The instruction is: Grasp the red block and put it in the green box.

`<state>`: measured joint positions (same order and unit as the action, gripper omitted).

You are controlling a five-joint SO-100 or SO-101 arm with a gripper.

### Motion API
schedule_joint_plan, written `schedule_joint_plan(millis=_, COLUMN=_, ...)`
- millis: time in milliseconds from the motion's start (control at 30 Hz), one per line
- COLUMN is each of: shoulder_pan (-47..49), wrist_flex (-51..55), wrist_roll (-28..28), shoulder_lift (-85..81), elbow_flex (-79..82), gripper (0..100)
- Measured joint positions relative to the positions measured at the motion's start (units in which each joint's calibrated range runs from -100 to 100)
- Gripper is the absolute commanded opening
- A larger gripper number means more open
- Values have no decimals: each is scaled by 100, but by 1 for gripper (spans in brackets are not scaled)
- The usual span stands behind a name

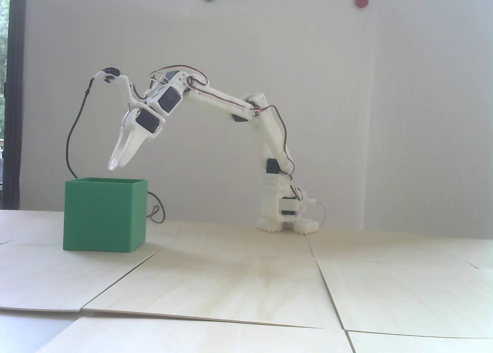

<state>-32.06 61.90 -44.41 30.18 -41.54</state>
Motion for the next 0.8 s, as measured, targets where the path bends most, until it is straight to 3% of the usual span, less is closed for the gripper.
schedule_joint_plan(millis=333, shoulder_pan=8, wrist_flex=50, wrist_roll=0, shoulder_lift=-25, elbow_flex=-9, gripper=25)
schedule_joint_plan(millis=567, shoulder_pan=313, wrist_flex=591, wrist_roll=0, shoulder_lift=-1320, elbow_flex=260, gripper=25)
schedule_joint_plan(millis=800, shoulder_pan=1009, wrist_flex=1772, wrist_roll=0, shoulder_lift=-3653, elbow_flex=2256, gripper=11)
